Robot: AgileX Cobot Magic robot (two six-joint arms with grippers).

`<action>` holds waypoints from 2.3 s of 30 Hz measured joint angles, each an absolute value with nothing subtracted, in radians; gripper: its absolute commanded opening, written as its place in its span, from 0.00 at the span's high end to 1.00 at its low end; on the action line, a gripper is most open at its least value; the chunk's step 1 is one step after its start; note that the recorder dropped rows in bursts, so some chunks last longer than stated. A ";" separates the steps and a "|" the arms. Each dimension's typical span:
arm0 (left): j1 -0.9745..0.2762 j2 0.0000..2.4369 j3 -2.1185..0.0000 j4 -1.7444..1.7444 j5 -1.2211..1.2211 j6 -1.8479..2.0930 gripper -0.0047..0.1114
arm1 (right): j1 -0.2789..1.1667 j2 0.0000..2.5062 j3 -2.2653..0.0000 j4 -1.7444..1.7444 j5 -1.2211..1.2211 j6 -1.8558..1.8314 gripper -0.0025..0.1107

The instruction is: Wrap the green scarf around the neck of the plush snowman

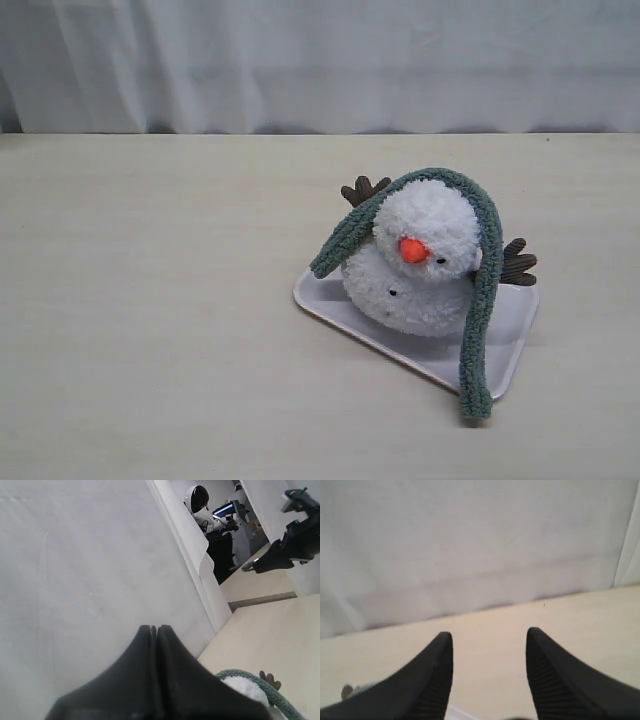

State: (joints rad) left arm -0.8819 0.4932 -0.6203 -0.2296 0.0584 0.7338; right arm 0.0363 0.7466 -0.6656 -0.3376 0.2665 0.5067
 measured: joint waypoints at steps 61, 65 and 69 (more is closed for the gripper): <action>-0.791 0.493 -0.620 -0.218 0.130 0.685 0.96 | 0.037 1.490 -1.028 1.022 0.647 -1.278 0.94; -0.791 0.493 -0.620 -0.218 0.130 0.685 0.96 | 0.037 1.503 -1.028 1.083 0.634 -1.330 0.94; -0.791 0.493 -0.620 -0.218 0.131 0.685 0.96 | 0.037 1.520 -1.028 1.096 0.616 -1.344 0.94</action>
